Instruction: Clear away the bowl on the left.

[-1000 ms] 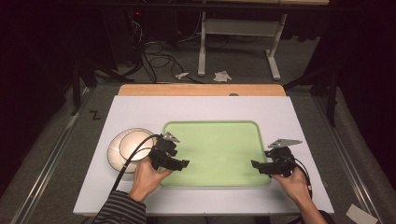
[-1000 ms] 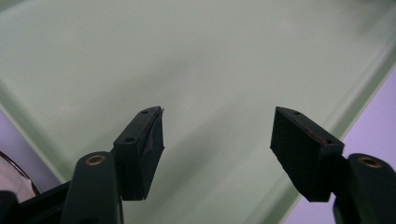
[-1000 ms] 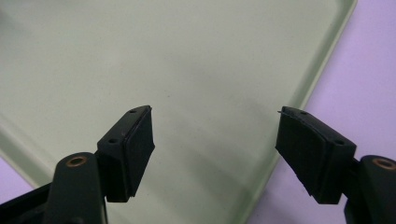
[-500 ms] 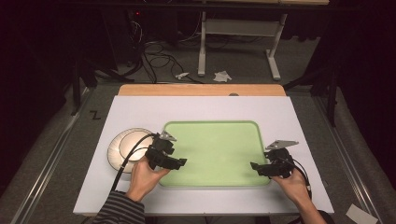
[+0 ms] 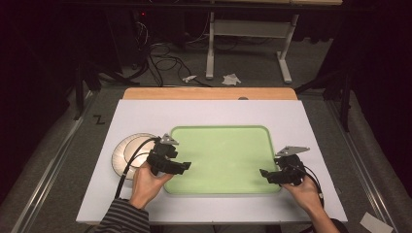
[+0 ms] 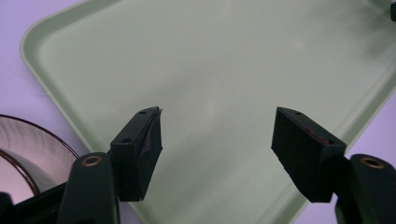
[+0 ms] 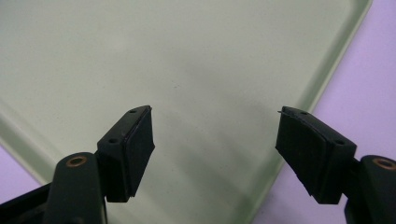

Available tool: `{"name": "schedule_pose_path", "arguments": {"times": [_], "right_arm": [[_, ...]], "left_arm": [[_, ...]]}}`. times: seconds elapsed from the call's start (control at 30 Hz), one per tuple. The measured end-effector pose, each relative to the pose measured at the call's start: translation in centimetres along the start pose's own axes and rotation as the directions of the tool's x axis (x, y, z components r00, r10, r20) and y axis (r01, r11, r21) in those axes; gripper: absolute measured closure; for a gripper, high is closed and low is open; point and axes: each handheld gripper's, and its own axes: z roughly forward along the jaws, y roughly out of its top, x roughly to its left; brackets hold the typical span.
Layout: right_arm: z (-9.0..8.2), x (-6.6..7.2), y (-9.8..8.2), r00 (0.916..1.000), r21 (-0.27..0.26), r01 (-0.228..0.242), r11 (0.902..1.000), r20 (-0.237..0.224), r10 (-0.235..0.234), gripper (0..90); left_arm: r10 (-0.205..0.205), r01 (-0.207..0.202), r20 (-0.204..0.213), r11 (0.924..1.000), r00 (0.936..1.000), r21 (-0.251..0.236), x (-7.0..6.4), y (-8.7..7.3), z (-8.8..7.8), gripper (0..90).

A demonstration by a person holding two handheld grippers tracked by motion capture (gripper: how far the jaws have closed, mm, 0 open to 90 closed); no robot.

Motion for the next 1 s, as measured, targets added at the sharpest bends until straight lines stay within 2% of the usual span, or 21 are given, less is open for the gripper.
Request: {"name": "schedule_pose_path", "arguments": {"times": [0.07, 0.33, 0.63, 1.0], "right_arm": [[0.0, 0.0, 0.0, 1.0000, 0.002, 0.001, 1.0000, -0.001, -0.001, 29.0], [0.0, 0.0, 0.0, 1.0000, 0.005, -0.005, 1.0000, -0.004, 0.005, 29.0], [0.0, 0.0, 0.0, 1.0000, 0.001, 0.000, 1.0000, -0.002, 0.000, 29.3], [0.0, 0.0, 0.0, 1.0000, 0.004, 0.003, 1.0000, -0.004, -0.003, 29.5]], "left_arm": [[-0.011, 0.011, 0.001, 0.9999, 0.9999, -0.011, 0.2, 0.2, -0.1, 34.7], [-0.013, 0.012, -0.012, 0.9989, 0.9998, -0.045, 0.5, 0.6, -0.6, 34.7], [-0.028, 0.028, -0.002, 0.9969, 0.9996, -0.074, 0.9, 0.9, -1.2, 35.6], [-0.035, 0.032, -0.023, 0.9947, 0.9991, -0.097, 1.5, 1.4, -1.6, 35.8]]}}
